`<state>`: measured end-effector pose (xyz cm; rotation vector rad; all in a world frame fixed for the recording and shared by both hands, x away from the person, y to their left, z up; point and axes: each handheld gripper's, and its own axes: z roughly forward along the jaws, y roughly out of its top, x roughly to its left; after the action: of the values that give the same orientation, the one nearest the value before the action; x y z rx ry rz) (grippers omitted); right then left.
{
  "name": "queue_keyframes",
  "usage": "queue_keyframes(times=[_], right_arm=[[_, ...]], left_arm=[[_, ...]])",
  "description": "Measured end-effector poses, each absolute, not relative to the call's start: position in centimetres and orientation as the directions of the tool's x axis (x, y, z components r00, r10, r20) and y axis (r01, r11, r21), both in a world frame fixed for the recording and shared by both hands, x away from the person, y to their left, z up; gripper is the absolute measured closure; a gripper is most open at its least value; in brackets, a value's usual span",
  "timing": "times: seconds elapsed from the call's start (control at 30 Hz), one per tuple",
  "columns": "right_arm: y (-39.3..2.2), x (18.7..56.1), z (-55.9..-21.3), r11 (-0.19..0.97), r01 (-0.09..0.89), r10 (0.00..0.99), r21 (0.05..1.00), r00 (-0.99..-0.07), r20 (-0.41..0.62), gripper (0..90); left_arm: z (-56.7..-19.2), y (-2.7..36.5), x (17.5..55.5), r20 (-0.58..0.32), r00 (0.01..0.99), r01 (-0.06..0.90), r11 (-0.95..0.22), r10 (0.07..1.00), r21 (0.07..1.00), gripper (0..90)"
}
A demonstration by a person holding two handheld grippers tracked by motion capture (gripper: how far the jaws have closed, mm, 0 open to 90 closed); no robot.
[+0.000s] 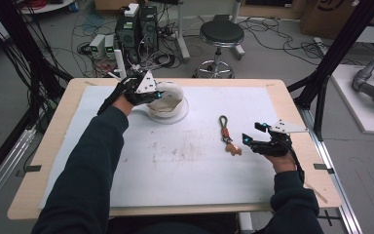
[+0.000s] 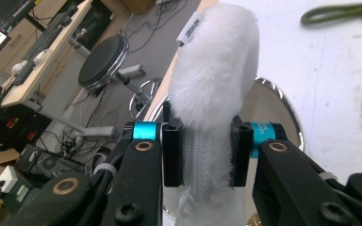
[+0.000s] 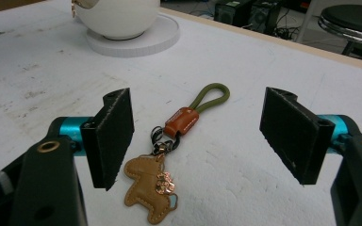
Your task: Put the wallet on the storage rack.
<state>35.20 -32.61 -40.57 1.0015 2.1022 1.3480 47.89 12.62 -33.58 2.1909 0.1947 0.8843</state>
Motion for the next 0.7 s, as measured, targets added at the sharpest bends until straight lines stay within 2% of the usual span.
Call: queue_keyframes(times=[0.17,0.53,0.7], right_arm=[[-32.7,35.3,-40.6,0.258,0.334,0.771,0.906,-0.637,0.015,26.9],[-32.9,35.2,-40.7,0.258,0.336,0.772,0.906,-0.635,0.016,27.0],[-33.1,35.2,-40.8,0.251,0.342,0.776,0.906,-0.630,0.023,27.0]], left_arm=[[-34.5,12.0,48.1,0.558,0.756,-0.133,-0.754,0.342,0.643,73.3],[-35.5,11.7,49.1,0.526,0.776,-0.088,-0.766,0.348,0.637,73.3],[-35.9,12.1,49.3,0.477,0.778,-0.035,-0.730,0.409,0.682,70.6]])
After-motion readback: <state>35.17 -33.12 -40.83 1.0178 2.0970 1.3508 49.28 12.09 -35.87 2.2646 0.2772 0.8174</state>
